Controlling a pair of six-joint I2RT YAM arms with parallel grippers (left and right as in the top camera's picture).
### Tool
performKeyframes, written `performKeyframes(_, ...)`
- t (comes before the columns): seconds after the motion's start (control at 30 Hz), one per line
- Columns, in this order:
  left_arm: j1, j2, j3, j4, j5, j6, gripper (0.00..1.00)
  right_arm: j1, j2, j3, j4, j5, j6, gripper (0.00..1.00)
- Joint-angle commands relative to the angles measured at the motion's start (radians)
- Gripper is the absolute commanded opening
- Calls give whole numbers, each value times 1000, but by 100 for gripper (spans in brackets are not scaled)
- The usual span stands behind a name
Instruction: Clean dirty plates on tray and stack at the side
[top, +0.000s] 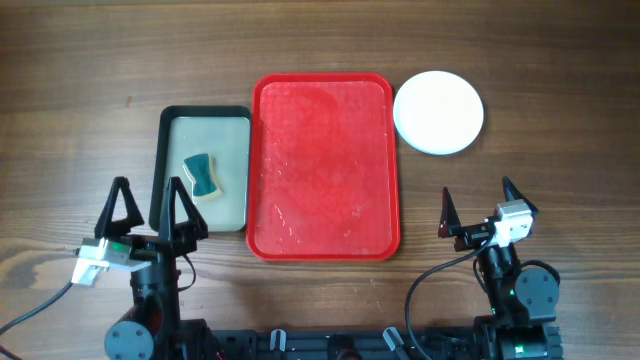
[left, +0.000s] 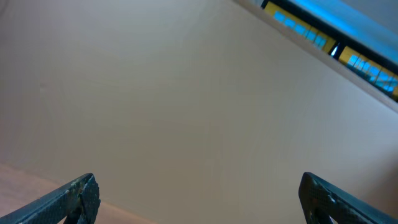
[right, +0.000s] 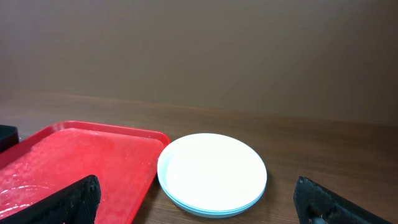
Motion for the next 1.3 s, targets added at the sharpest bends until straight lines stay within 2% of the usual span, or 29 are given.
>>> performKeyframes(0.0, -26, -6, -55, 3, -8, 3, 100, 4, -7, -2, 5, 14, 18, 100)
performKeyframes(0.13, -37, -6, -119, 3, -14, 2, 100, 4, -7, -2, 5, 14, 18, 100)
performKeyframes(0.23, -37, -6, -127, -73, -17, 3, 100, 4, -7, -2, 5, 14, 18, 100)
performKeyframes(0.37, -37, -6, -127, -274, -44, 6, 100, 4, -7, -2, 5, 14, 18, 100)
performKeyframes(0.43, -37, -6, -127, -375, -51, 53, 100, 4, -7, -2, 5, 14, 18, 100)
performKeyframes(0.57, -37, -6, -127, -374, -41, 184, 100, 4, -7, -2, 5, 14, 18, 100)
performKeyframes(0.77, -37, -6, -127, -374, -40, 240, 100, 4, -7, -2, 5, 14, 17, 100)
performKeyframes(1.27, -37, -6, -127, -373, -41, 261, 100, 4, -7, -2, 5, 14, 18, 100)
